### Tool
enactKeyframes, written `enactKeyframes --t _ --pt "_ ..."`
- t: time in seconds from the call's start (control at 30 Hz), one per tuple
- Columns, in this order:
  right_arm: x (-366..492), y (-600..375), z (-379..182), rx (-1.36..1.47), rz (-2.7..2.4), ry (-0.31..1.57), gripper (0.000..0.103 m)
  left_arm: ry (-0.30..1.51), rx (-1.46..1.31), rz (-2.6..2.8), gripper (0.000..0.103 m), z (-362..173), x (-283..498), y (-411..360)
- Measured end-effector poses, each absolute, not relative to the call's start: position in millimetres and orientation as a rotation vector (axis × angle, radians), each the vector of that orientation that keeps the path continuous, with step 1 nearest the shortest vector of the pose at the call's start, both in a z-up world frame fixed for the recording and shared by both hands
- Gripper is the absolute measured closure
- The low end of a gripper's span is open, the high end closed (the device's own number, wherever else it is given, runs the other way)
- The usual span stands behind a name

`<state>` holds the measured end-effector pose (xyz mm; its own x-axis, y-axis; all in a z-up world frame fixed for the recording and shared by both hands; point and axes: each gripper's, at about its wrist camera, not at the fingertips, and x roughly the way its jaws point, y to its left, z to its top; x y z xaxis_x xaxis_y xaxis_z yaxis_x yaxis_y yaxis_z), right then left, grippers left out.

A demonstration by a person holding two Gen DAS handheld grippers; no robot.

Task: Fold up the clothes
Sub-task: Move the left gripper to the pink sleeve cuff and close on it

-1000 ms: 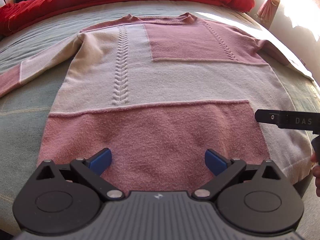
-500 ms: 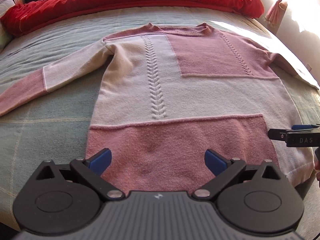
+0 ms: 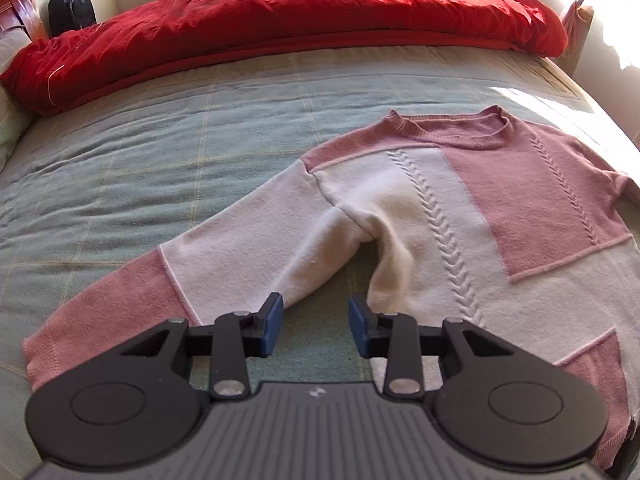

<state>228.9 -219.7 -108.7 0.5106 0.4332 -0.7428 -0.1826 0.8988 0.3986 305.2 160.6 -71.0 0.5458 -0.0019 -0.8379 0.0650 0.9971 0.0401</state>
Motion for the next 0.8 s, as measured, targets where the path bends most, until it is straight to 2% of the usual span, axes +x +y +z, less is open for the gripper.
enactKeyframes --t 0.07,0.17,0.3,0.5,0.57,0.63,0.73,0.8 --pt "232 -209 -111 0.289 0.427 0.977 0.000 0.987 0.087 -0.045 0.078 -74 332 176" --pt "239 -196 -114 0.278 0.471 0.990 0.000 0.967 0.102 -0.086 0.083 -79 372 192" --pt "250 -181 -115 0.242 0.517 0.994 0.000 0.977 0.055 -0.151 0.082 -98 424 200" --pt "266 -167 -114 0.180 0.554 0.974 0.000 0.998 0.065 -0.259 0.082 -136 463 206" --pt "271 -166 -115 0.175 0.556 0.967 0.000 1.005 0.100 -0.267 0.076 -145 468 207" --pt "274 -164 -116 0.168 0.554 0.961 0.000 1.012 0.135 -0.275 0.075 -153 474 207" --pt "279 -162 -120 0.159 0.551 0.963 0.000 1.016 0.164 -0.289 0.064 -160 478 210" --pt "281 -162 -123 0.166 0.550 0.970 0.000 1.029 0.128 -0.309 0.061 -162 479 214"
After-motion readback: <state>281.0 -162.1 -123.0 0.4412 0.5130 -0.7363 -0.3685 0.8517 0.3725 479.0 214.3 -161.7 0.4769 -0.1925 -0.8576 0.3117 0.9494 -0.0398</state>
